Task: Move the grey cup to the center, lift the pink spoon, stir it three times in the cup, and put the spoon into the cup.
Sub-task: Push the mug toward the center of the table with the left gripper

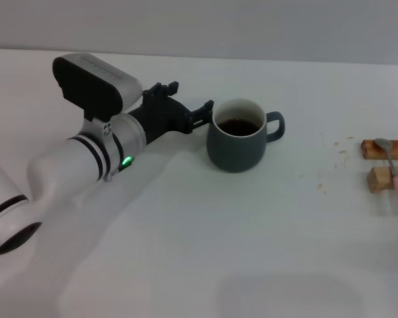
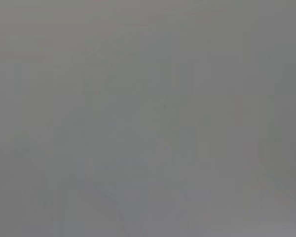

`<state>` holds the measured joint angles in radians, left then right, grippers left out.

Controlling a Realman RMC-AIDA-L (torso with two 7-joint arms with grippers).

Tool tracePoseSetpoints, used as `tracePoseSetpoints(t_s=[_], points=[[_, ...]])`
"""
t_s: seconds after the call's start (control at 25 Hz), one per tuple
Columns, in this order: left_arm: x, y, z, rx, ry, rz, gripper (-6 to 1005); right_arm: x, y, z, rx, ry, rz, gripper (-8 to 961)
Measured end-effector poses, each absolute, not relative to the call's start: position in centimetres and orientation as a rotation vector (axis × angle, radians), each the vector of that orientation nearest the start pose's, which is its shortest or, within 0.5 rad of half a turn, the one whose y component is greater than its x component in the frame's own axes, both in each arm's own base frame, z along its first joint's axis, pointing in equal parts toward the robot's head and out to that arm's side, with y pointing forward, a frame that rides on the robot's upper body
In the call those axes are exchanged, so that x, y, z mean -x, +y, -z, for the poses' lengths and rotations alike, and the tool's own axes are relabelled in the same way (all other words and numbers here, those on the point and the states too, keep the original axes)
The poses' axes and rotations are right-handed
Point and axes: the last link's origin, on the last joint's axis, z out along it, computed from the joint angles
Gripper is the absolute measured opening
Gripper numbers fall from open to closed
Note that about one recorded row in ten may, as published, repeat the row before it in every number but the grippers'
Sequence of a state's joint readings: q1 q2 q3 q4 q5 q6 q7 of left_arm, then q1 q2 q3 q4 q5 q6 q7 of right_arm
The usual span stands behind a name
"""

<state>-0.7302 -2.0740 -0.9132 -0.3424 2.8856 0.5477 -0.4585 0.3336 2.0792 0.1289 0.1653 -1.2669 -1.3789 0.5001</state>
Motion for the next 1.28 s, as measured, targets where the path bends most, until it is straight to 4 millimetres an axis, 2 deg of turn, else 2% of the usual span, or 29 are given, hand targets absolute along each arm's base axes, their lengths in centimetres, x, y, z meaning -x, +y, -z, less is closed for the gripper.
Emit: tracePoseSetpoints(t_s=[0.76,1.28], points=[[20.2,38.2,12.6,2.324,-0.574,0.559,843,-38.0,26.8,-1.6,1.116,0.898,-0.975,793],[20.8,37.6,11.4,2.282,-0.592,0.656,843,-38.2,24.1,-1.3,1.157,0.857,-0.973,793]])
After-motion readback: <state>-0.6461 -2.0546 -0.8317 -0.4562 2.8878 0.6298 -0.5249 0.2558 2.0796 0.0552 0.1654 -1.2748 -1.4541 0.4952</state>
